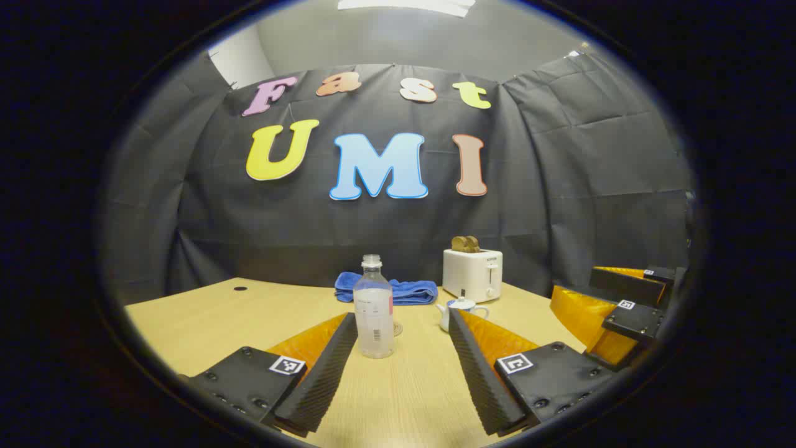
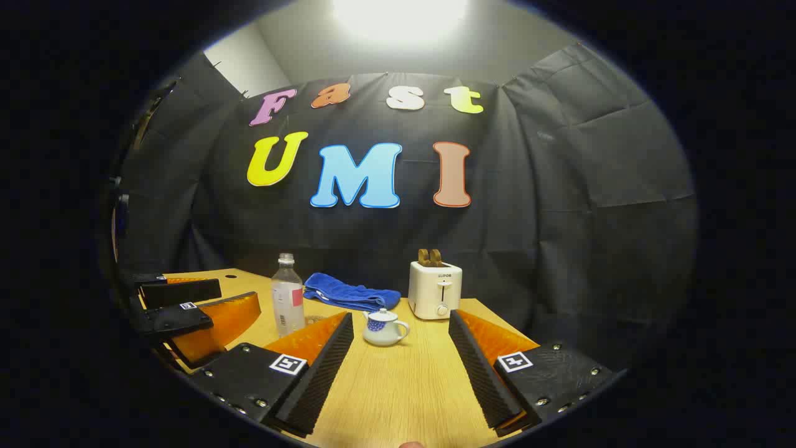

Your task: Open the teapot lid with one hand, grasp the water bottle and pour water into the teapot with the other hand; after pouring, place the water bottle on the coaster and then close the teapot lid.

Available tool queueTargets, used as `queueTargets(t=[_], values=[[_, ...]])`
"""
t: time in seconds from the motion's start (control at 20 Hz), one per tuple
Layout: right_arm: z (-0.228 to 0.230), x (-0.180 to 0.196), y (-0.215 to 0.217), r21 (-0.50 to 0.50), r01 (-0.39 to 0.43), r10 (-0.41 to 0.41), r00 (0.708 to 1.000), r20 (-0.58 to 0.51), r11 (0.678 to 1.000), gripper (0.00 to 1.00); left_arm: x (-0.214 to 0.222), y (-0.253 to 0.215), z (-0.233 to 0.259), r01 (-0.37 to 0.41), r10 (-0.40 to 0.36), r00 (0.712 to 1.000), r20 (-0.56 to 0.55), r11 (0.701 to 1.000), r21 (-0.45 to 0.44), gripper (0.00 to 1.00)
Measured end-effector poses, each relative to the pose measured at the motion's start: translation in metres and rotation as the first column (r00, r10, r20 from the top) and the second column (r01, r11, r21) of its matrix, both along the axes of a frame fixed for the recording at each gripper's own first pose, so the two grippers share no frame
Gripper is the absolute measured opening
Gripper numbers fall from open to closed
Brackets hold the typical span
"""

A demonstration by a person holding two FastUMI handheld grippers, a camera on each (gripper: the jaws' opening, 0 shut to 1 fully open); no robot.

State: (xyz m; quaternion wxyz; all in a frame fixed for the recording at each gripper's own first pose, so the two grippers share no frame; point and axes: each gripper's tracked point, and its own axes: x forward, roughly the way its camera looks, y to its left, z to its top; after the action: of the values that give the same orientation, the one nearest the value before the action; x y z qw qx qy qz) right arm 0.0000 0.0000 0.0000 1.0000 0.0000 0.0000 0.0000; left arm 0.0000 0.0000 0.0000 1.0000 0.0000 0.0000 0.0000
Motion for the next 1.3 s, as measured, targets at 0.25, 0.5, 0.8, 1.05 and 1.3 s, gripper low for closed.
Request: queueTargets(t=[0.25, 0.5, 0.8, 1.05, 1.3], values=[[-0.005, 0.002, -0.005, 0.015, -0.005, 0.005, 1.000, -0.020, 1.000, 0.96, 0.002, -0.015, -0.001, 0.029, -0.029, 1.000, 0.007, 1.000, 0.013, 1.00], [-0.005, 0.005, -0.005, 0.027, -0.015, 0.016, 1.000, -0.012, 1.000, 0.96, 0.003, -0.012, 0.000, 0.019, -0.019, 1.000, 0.003, 1.000, 0.008, 1.00], [-0.007, 0.008, -0.007, 0.025, -0.022, 0.022, 1.000, -0.012, 0.999, 0.96, 0.004, -0.014, 0.001, 0.013, -0.013, 1.000, 0.015, 1.000, 0.006, 1.00], [0.005, 0.016, 0.001, 0.041, -0.056, 0.056, 0.998, -0.003, 0.998, 0.96, 0.009, -0.015, 0.000, 0.027, -0.027, 1.000, 0.005, 1.000, 0.001, 1.00], [0.039, 0.054, 0.013, -0.016, -0.090, 0.090, 0.996, 0.016, 0.996, 0.96, 0.035, 0.002, 0.000, 0.037, -0.036, 0.999, -0.014, 0.999, 0.040, 1.00]])
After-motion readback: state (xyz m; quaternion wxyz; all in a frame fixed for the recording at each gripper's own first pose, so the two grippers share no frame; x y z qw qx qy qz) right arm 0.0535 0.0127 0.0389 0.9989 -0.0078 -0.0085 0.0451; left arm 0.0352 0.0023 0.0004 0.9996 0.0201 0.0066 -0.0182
